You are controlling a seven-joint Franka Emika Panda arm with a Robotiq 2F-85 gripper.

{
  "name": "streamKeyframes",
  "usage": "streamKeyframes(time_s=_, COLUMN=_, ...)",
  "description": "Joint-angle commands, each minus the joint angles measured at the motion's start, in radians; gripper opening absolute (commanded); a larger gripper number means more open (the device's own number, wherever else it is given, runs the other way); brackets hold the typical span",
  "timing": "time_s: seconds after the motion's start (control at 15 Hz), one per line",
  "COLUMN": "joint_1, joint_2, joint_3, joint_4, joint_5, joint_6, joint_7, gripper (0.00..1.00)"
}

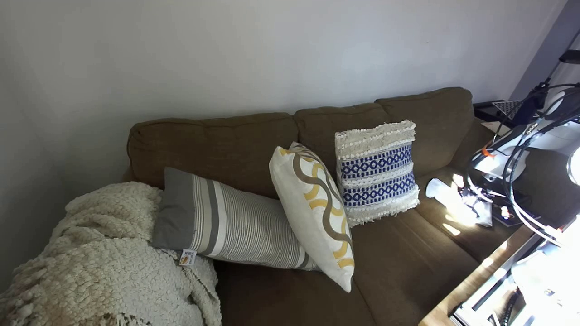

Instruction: Put the remote on the sofa head

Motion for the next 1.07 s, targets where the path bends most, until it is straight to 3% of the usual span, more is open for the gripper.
streamKeyframes(time_s=0.0, joint_1=-0.014, joint_2=0.030, joint_3=0.004, joint_4=0.048, joint_5=-0.021, joint_6=-0.048, joint_7=-0.006, gripper=0.52)
streamKeyframes(time_s=0.2, joint_1=-0.010, joint_2=0.037, joint_3=0.006, joint_4=0.057, joint_5=-0.018, joint_6=-0.064, joint_7=-0.009, gripper=0.63)
streamKeyframes(time_s=0.27, joint_1=-0.009, joint_2=0.039, joint_3=0.006, joint_4=0.060, joint_5=-0.018, joint_6=-0.065, joint_7=-0.009, gripper=0.73)
streamKeyframes(time_s=0.47, joint_1=-0.004, joint_2=0.042, joint_3=0.003, joint_4=0.064, joint_5=-0.020, joint_6=-0.065, joint_7=-0.007, gripper=0.72)
streamKeyframes(time_s=0.53, joint_1=-0.002, joint_2=0.043, joint_3=0.002, joint_4=0.064, joint_5=-0.021, joint_6=-0.065, joint_7=-0.006, gripper=0.54)
streamKeyframes(time_s=0.67, joint_1=-0.002, joint_2=0.045, joint_3=0.001, joint_4=0.067, joint_5=-0.021, joint_6=-0.064, joint_7=-0.005, gripper=0.45)
streamKeyframes(time_s=0.8, joint_1=-0.002, joint_2=0.046, joint_3=-0.001, joint_4=0.071, joint_5=-0.021, joint_6=-0.064, joint_7=-0.005, gripper=0.27)
streamKeyframes(time_s=1.0, joint_1=-0.005, joint_2=0.033, joint_3=-0.001, joint_4=0.058, joint_5=-0.019, joint_6=-0.062, joint_7=-0.004, gripper=0.25)
